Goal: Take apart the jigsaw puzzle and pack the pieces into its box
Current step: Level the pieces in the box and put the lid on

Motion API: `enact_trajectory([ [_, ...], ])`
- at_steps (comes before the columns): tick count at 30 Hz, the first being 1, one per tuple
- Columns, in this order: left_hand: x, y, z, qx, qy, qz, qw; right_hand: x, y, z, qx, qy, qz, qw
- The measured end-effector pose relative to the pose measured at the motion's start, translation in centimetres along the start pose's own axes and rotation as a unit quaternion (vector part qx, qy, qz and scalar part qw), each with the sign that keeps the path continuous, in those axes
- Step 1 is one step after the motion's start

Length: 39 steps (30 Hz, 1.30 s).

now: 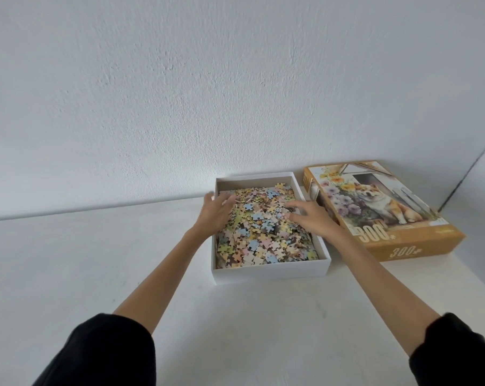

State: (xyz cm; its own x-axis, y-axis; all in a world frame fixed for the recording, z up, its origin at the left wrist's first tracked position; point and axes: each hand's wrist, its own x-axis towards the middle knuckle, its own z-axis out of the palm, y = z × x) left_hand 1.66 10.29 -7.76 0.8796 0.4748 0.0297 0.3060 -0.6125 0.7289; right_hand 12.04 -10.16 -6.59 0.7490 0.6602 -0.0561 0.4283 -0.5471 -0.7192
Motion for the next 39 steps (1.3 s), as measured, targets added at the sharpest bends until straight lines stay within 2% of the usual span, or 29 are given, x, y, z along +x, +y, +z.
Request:
enact_trajectory([
  [2,-1.0,0.2,0.3,-0.118,0.003,-0.025,0.993,-0.3,-0.4,0.3,0.054,0.03,0.011,0.998],
  [4,-1.8,0.2,0.8,-0.189,0.024,-0.056,0.98,-0.7,-0.8,0.4,0.11,0.04,0.023,0.993],
  [8,-2.9,0.5,0.0,-0.235,0.02,-0.068,0.969,-1.5,-2.4,-0.1,0.162,0.056,0.008,0.985],
  [13,-4.5,1.2,-2.9,-0.271,0.028,-0.018,0.962,-3.2,-5.9,-1.1,0.146,0.081,-0.03,0.986],
  [22,-8.7,0.3,-9.4,-0.269,0.055,0.018,0.961,-6.1,-10.9,2.4,0.167,0.09,-0.041,0.981],
  [39,-21.9,-10.9,-19.2,-0.241,0.062,-0.007,0.968,-14.7,-20.4,16.9,0.196,0.058,-0.026,0.978],
])
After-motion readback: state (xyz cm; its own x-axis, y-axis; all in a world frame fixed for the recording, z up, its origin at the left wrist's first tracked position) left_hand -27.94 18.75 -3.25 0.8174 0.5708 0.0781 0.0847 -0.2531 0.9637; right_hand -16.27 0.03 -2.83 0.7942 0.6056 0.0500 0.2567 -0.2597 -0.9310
